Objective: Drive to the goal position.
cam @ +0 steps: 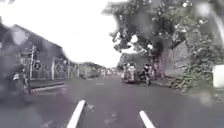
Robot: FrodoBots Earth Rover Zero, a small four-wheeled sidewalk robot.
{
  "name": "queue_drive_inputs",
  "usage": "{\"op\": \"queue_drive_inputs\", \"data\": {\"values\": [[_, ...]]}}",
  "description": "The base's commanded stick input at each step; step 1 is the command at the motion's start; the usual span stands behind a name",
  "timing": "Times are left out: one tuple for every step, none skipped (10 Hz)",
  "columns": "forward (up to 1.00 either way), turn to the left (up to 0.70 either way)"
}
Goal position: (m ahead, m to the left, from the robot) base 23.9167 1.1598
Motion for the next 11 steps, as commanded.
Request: {"op": "queue_drive_inputs", "data": {"values": [[1.0,0.02],[1.0,0.08],[1.0,0.06],[1.0,0.0],[1.0,0.0],[1.0,0.0],[1.0,-0.15],[1.0,-0.38],[1.0,-0.4],[1.0,-0.4],[1.0,-0.4]]}}
